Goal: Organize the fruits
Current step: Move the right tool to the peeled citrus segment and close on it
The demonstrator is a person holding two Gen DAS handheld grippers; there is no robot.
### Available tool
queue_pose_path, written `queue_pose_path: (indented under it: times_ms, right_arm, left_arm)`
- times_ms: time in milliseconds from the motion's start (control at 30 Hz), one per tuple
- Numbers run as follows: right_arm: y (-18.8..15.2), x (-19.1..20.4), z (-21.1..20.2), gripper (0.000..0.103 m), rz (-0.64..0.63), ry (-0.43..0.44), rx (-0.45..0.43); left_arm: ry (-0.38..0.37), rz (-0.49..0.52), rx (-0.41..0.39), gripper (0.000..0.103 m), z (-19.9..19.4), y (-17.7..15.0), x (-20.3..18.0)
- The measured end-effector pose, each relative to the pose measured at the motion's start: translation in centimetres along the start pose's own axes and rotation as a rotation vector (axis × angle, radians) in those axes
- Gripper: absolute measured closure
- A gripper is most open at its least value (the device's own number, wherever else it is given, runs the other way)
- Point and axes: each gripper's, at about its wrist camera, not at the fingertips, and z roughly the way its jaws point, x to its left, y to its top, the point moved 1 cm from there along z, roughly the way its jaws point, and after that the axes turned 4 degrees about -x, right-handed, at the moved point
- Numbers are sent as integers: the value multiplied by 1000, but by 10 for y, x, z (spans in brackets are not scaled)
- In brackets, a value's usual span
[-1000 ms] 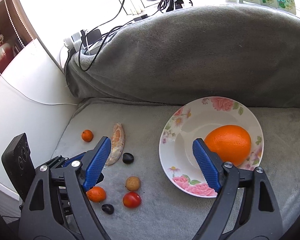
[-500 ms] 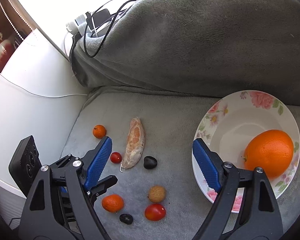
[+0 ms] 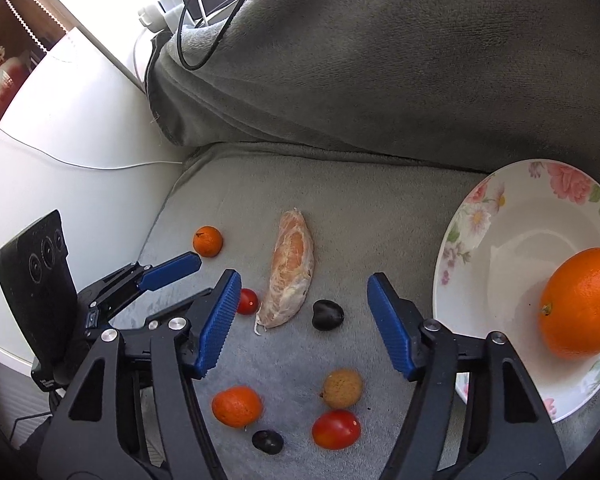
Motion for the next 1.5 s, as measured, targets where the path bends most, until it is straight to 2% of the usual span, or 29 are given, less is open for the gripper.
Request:
queue_pose_path:
  times_ms: [200, 500, 1000, 1233, 1500]
  right_arm:
    - [-12, 12, 12, 43, -22, 7, 31]
    - [-27, 38, 38, 54, -78, -7, 77]
    - [-29, 43, 73, 62, -17, -51, 89]
    - [-26, 39, 68, 62, 0, -64, 75]
    - [-28, 33, 64, 63, 12, -125, 60]
  left_arm:
    - [-62, -119, 65, 49, 22, 20, 22]
    - [-130, -201, 194, 51, 57, 26, 26]
    - [-106, -228, 285, 51, 83, 27, 30]
    - [-92, -216, 299, 51, 88, 24, 24]
    - [-97, -216, 301, 54, 89, 25, 25]
